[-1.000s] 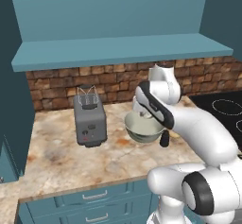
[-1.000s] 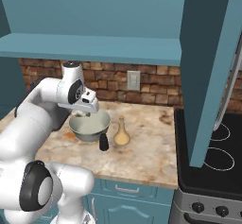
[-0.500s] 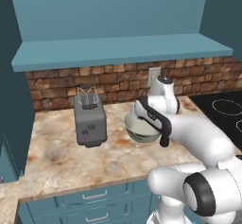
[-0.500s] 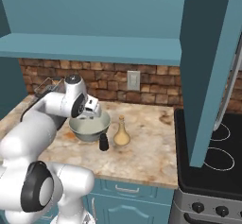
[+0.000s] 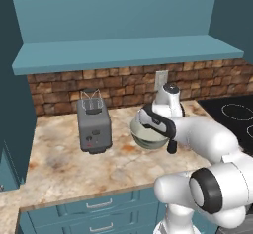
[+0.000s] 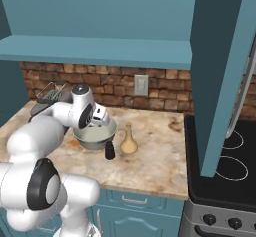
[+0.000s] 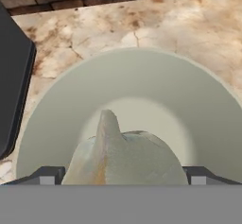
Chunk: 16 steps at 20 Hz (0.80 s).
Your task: Retrieve the bottle and the shaker from the cabinet and place them next to the mixing bowl on the counter. Then add garlic from the fridge to the mixing bowl.
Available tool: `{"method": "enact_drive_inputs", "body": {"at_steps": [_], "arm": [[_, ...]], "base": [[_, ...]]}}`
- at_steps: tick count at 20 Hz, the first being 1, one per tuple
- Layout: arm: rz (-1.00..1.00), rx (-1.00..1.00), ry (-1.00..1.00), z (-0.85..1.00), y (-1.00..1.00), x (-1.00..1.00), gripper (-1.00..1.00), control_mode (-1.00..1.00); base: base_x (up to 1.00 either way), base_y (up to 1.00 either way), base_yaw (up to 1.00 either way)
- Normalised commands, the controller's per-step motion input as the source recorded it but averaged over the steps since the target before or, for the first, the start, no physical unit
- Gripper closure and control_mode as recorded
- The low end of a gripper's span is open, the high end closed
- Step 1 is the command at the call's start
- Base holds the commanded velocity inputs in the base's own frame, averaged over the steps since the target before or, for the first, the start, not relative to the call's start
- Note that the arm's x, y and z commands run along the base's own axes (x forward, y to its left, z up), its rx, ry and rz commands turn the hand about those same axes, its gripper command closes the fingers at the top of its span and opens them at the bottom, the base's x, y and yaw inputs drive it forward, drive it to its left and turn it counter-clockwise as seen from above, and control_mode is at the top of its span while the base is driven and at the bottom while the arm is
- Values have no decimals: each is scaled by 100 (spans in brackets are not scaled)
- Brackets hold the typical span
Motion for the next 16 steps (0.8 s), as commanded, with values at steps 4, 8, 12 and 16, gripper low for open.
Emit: {"method": "enact_drive_inputs", "body": {"at_steps": [4,8,12,16], "arm": [[1,0,4,0,-20,48,100,-100],[0,0,1,-16,0,0,100,-100],[0,0,0,-29,0,0,100,-100],[0,0,0,-39,0,0,100,-100]], "base": [[0,0,0],[0,0,0],[0,0,0],[0,0,0]]}}
